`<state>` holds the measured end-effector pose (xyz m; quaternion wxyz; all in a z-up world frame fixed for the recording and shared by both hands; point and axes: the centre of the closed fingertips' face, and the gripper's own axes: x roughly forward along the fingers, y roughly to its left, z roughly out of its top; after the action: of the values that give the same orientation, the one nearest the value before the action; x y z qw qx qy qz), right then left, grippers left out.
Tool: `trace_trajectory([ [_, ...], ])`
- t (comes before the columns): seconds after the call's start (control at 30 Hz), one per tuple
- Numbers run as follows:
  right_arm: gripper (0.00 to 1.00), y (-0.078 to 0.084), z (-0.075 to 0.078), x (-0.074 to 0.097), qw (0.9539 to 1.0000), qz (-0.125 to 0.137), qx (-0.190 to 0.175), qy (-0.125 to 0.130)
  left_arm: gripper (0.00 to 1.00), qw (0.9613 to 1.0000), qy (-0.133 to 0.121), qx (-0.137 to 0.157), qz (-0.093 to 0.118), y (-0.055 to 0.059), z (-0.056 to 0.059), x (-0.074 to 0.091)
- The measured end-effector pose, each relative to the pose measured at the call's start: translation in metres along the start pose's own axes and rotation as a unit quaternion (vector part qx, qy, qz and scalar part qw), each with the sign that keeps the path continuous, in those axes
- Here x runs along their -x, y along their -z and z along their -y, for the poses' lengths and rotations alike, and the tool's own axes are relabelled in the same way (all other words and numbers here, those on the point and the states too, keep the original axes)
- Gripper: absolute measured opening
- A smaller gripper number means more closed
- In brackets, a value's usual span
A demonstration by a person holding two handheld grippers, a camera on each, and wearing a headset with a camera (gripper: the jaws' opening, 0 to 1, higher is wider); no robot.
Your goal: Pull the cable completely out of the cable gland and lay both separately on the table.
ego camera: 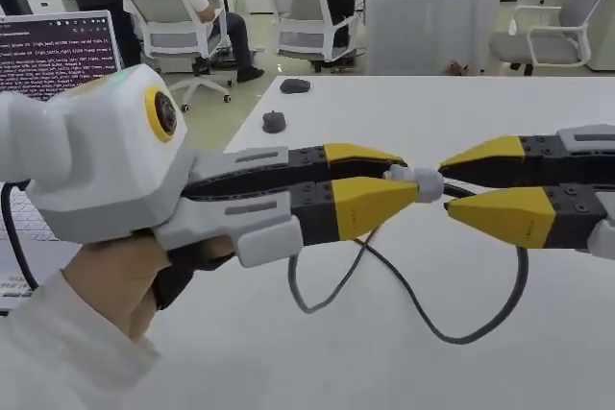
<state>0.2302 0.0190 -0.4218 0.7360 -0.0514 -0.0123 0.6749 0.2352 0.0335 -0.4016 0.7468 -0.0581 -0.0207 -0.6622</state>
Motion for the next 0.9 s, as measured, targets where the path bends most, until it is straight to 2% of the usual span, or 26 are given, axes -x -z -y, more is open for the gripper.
trace_trajectory([
  [0.1,0.07,0.006,-0.001,-0.001,1.0000,-0.005,0.002,0.000,0.15,1.0000,0.004,-0.003,-0.004,0.006,0.002,-0.004],
  [0.13,0.03,0.007,-0.002,-0.001,1.0000,-0.007,0.002,-0.003,0.15,1.0000,-0.002,-0.008,-0.003,0.006,0.000,-0.004],
  [0.23,0.02,0.010,-0.001,-0.001,1.0000,-0.004,0.001,0.006,0.16,0.9995,-0.006,-0.029,-0.005,0.010,-0.002,-0.004],
  [0.33,0.02,0.015,-0.001,0.000,0.9999,-0.004,0.002,0.015,0.18,0.9994,-0.011,-0.031,-0.013,0.017,-0.005,-0.005],
  [0.37,0.02,0.015,-0.002,0.000,0.9999,-0.002,-0.001,0.014,0.21,0.9995,-0.010,-0.029,-0.011,0.019,-0.006,-0.005],
  [0.43,0.02,0.017,-0.003,-0.001,0.9998,0.003,-0.010,0.014,0.29,1.0000,0.000,-0.003,-0.005,0.024,-0.004,-0.007],
  [0.5,0.02,0.019,-0.004,-0.002,0.9998,0.004,-0.013,0.012,0.31,0.9999,0.000,0.001,-0.011,0.032,-0.005,-0.011],
  [0.57,0.02,0.022,-0.007,-0.003,0.9999,0.003,-0.013,0.011,0.27,0.9998,-0.002,-0.003,-0.018,0.038,-0.006,-0.014],
  [0.67,0.02,0.025,-0.011,-0.003,0.9998,0.001,-0.017,0.008,0.24,0.9997,0.010,0.022,0.008,0.035,-0.002,-0.018],
  [0.7,0.02,0.026,-0.011,-0.003,0.9998,0.000,-0.018,0.008,0.23,0.9997,0.010,0.020,0.009,0.035,-0.002,-0.018],
  [0.77,0.02,0.027,-0.014,-0.002,0.9998,0.000,-0.018,0.007,0.18,0.9997,0.011,0.020,0.003,0.038,-0.002,-0.019],
  [0.83,0.02,0.028,-0.014,-0.001,0.9998,0.000,-0.015,0.011,0.17,0.9988,0.012,0.047,-0.006,0.041,0.000,-0.020],
  [0.9,0.02,0.028,-0.015,0.000,0.9998,0.002,-0.018,0.007,0.17,0.9990,0.010,0.042,-0.009,0.040,0.003,-0.021],
])
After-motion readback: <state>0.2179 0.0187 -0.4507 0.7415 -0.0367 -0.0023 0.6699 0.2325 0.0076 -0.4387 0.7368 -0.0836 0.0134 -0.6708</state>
